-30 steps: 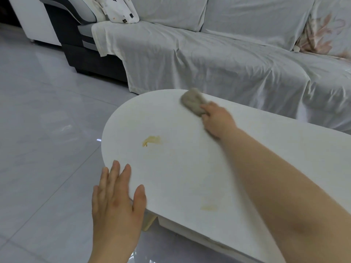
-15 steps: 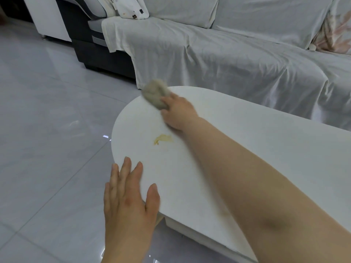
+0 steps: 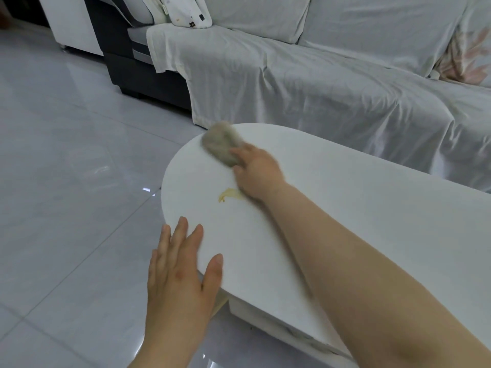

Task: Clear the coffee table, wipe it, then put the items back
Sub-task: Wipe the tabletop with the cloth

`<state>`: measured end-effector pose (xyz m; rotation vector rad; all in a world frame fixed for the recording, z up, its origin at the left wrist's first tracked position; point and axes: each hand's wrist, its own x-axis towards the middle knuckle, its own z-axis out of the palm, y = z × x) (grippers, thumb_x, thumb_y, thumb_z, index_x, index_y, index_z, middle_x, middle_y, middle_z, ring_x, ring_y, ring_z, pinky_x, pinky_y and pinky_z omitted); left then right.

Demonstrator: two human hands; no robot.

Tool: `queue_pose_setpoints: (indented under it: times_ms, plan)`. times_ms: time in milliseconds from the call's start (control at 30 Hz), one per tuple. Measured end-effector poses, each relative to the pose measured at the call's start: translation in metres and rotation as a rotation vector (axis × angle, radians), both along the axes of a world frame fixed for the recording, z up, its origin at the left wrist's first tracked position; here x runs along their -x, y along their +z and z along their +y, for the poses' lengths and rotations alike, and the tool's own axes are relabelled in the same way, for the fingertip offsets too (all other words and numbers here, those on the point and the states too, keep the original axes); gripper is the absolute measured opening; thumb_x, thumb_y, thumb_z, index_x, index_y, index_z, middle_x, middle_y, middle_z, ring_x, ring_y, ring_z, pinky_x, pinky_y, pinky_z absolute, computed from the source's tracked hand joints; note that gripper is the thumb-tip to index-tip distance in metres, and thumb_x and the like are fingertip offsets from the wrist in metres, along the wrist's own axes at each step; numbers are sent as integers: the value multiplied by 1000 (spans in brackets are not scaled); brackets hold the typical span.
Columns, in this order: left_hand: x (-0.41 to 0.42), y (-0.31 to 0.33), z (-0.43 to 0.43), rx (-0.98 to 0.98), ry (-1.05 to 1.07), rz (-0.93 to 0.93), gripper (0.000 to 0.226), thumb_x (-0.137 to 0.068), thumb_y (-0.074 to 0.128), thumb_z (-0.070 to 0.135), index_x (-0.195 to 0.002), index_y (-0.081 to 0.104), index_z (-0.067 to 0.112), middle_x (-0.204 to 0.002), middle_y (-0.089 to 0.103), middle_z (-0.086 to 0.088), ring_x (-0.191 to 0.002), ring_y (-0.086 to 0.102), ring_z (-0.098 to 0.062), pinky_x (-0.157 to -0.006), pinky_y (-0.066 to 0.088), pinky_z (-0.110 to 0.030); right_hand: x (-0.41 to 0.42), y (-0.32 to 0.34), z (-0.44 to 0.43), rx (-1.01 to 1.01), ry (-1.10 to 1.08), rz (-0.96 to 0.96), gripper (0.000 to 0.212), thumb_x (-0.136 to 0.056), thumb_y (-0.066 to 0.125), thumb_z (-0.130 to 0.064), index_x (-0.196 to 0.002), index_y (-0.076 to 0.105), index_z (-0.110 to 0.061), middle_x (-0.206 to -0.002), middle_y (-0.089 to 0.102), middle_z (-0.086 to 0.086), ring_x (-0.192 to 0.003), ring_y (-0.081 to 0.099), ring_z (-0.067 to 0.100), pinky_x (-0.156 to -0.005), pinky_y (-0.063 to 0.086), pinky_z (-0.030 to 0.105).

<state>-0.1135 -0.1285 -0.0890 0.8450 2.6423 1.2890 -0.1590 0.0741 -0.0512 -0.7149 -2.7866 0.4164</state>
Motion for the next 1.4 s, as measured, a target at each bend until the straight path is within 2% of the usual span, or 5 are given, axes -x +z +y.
queue_pose_setpoints:
  times_ms: [367, 667, 833, 1067, 1400]
  plan:
    - [4, -3, -12, 8, -3, -85, 78, -82, 47, 44, -142, 3, 19, -155, -2, 4, -141, -3, -7, -111, -8, -24, -58, 9, 2, 40, -152, -67, 46, -93, 40, -19, -138, 36, -22, -153, 25, 7, -135, 30, 29, -112, 18, 31]
    - [3, -2, -10, -64, -13, -119, 85, -82, 52, 40, -141, -4, 20, -155, 1, 4, -141, 2, -8, -112, -7, -27, -73, 2, -62, 69, 254, -25, 45, -91, 46, -20, -135, 42, -23, -152, 31, 4, -136, 30, 22, -115, 16, 30]
    - [6, -5, -9, -76, -12, -123, 85, -81, 52, 41, -141, -4, 22, -155, 0, 5, -141, 3, -9, -112, -7, -27, -81, 6, -26, 23, -180, -15, 44, -92, 41, -19, -136, 40, -22, -152, 29, 5, -132, 33, 27, -110, 18, 29]
    - [7, -2, -13, -222, -9, -234, 69, -87, 43, 43, -142, 3, 27, -152, 17, 7, -141, 14, -17, -117, 6, -35, -71, -4, -98, 74, 277, 47, 44, -88, 47, -18, -132, 47, -23, -149, 35, 5, -133, 32, 24, -109, 13, 25]
    - [-11, 0, -10, -178, -12, -59, 48, -94, 31, 22, -140, 20, 16, -153, 17, 0, -139, 15, -10, -112, 0, -25, -139, -6, -104, 31, -75, 81, 45, -88, 45, -15, -133, 45, -18, -150, 32, 10, -132, 35, 27, -113, 19, 33]
